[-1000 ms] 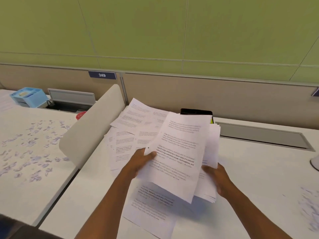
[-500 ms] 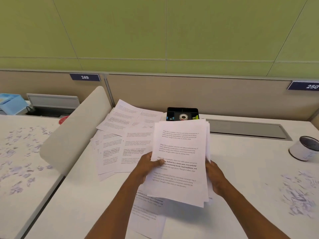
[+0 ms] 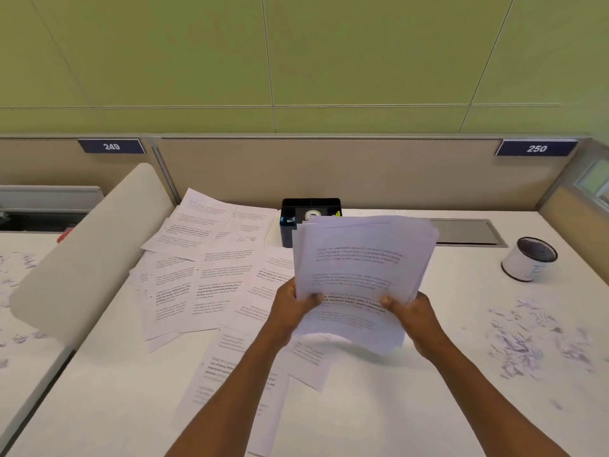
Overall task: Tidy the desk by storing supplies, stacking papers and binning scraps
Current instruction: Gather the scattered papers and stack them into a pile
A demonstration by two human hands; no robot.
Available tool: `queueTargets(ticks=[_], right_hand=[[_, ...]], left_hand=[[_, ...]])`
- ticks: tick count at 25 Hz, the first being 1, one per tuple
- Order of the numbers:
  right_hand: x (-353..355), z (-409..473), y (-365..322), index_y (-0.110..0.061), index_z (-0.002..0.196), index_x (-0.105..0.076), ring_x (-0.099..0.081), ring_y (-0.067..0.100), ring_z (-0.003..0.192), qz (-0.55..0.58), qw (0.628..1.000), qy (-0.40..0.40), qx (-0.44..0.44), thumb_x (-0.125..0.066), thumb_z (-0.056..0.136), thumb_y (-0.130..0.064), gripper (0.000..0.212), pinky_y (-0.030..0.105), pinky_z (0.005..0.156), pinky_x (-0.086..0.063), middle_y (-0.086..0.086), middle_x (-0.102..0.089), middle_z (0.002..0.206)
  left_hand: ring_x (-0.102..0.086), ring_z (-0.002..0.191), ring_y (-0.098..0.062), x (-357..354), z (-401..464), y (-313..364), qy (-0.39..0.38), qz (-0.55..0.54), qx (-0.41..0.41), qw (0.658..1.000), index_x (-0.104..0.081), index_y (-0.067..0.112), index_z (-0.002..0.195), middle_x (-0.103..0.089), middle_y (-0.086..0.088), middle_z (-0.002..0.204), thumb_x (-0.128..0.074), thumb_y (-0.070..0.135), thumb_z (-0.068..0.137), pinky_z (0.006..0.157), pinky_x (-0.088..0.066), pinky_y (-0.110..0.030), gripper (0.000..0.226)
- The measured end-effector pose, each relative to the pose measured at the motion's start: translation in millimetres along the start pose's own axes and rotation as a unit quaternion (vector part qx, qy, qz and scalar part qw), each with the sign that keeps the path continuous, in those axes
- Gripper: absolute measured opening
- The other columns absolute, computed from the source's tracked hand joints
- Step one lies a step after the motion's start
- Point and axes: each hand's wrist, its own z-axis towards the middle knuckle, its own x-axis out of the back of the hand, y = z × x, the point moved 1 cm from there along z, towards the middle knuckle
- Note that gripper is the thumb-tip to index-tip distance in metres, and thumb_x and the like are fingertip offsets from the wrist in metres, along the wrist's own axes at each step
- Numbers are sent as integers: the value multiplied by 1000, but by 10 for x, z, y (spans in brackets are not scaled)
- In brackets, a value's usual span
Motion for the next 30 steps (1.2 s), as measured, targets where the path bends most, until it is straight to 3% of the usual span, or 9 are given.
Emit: queueTargets(ticks=[5,9,13,17,24,30], right_hand=[[404,-90,135,-16,109,-68,-72,25,96,-19,1000,17,6,-78,81,-8,31,40,84,-59,4,-76,103],[491,-89,198,-13,109,-68,-70,27,97,-52,998,35,-4,-75,84,-8,26,47,89,-58,5,-75,104],[504,-38,130,-19,106,-66,-69,26,96,-70,997,36,14,-73,86,-8,24,44,85,-59,3,-73,102],[552,-52,211,-18,113,-63,-68,25,99,-107,994,15,-15,-75,85,-12,31,43,88,-58,5,-71,110],[464,-53,329,-6,117,-64,-66,25,94,-195,979,54,28,-67,92,-16,27,35,81,-55,6,-69,104],[445,-133,662,0,118,-65,-64,21,92,-173,982,69,4,-71,89,-16,34,28,81,-47,5,-68,100]], left_hand=[[-70,107,-19,-375,36,-102,-64,39,-4,997,-66,29,120,-73,3,115,-85,34,73,89,-60,-41,51],[-69,108,-22,-570,35,-129,-43,59,-18,997,-65,26,121,-73,1,114,-81,35,76,91,-59,-47,49],[-69,104,-20,-610,66,-85,-3,61,-16,998,-65,26,119,-73,2,111,-81,36,73,89,-60,-43,50],[-67,111,-24,-586,9,-241,-55,87,24,994,-60,23,129,-70,-2,121,-80,34,77,92,-59,-44,57],[-68,106,-33,-762,25,-425,96,139,59,984,-61,0,126,-69,-16,118,-70,21,93,91,-58,-47,41],[-67,107,-30,-824,-44,-648,102,204,75,971,-63,-1,126,-70,-14,118,-68,25,95,89,-58,-38,41]])
